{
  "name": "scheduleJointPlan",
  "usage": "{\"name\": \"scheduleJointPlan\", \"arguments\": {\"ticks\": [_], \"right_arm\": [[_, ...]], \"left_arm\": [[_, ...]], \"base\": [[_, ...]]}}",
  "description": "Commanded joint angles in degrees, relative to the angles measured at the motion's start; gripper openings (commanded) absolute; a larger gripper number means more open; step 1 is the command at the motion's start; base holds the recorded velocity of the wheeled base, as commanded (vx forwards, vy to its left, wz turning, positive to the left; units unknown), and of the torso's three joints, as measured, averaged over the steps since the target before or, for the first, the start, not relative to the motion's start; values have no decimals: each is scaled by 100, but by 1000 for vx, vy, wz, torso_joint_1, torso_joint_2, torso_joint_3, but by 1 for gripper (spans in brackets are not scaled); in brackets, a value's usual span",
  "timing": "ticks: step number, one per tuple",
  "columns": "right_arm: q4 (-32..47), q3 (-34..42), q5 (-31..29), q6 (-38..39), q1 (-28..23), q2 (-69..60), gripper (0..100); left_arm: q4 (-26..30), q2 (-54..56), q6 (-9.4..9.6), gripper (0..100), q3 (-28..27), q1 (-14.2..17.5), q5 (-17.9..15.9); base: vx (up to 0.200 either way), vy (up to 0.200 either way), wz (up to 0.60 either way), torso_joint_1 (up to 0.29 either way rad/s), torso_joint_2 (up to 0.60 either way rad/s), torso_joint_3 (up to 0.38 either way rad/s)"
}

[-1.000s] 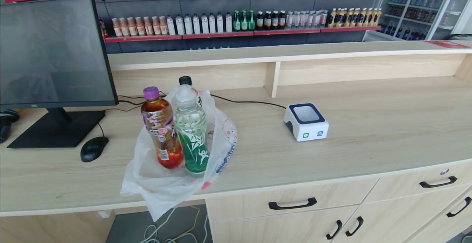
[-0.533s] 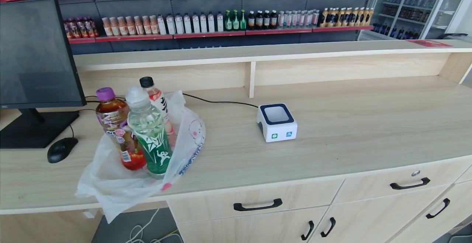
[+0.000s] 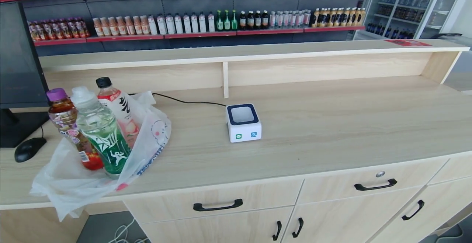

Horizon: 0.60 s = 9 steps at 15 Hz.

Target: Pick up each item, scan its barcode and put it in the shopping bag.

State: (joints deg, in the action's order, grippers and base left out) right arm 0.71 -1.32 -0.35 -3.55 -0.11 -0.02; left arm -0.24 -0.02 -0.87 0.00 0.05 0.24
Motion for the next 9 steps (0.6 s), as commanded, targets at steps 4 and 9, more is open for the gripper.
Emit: {"name": "scheduleJointPlan", "arguments": {"ticks": [4, 9], "right_arm": [[-18, 0, -9, -6, 2, 2, 100], [-27, 9, -9, -6, 2, 2, 100]], "left_arm": [[-2, -6, -10, 100, 0, 4, 2], [-2, -6, -10, 100, 0, 4, 2]], "base": [[0, -200, 150, 4, -1, 0], [-80, 0, 0, 1, 0, -1]]}}
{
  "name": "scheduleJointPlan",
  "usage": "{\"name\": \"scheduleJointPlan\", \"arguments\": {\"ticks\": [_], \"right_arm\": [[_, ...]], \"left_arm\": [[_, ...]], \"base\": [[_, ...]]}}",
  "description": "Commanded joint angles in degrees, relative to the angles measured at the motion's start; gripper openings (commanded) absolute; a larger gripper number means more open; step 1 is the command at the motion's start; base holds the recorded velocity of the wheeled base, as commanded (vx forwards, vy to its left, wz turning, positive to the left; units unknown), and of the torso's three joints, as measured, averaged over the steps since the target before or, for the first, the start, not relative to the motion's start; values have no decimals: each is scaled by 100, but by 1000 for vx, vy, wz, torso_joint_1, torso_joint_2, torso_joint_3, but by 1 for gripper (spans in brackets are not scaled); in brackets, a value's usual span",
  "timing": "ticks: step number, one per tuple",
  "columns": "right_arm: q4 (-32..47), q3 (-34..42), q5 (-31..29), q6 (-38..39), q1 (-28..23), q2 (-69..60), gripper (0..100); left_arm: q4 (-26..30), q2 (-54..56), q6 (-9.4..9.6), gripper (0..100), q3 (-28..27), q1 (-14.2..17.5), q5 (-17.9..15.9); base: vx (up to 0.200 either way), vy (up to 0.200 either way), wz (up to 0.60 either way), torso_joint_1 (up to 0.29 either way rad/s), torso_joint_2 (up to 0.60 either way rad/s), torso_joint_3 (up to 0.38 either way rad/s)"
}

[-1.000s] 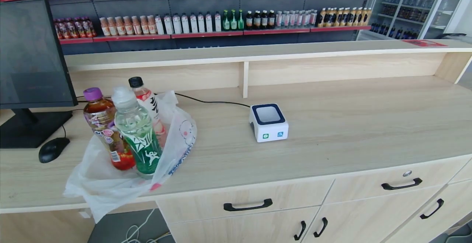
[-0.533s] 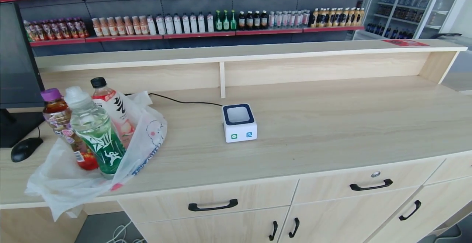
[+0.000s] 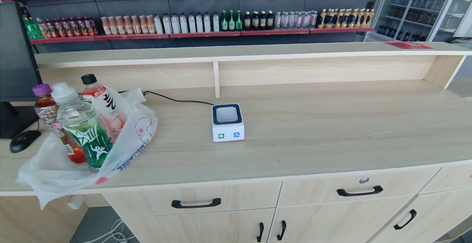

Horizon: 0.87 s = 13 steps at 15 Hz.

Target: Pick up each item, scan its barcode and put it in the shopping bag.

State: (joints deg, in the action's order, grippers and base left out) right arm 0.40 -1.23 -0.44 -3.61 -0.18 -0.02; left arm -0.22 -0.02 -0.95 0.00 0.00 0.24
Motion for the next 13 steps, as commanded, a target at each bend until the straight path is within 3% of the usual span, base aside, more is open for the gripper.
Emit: {"name": "scheduleJointPlan", "arguments": {"ticks": [1, 12, 13], "right_arm": [[4, 0, 0, 0, 9, 2, 100], [-14, 123, -44, 211, 1, 2, 100], [-31, 123, -44, 334, 9, 2, 100]], "left_arm": [[-4, 2, -10, 100, 0, 9, 2], [-4, -6, -10, 100, 0, 9, 2], [-4, -6, -10, 100, 0, 9, 2]], "base": [[-200, 0, 0, 12, 7, 7], [-200, 0, 0, -2, 3, 2], [0, 0, 0, 0, 0, 0]]}}
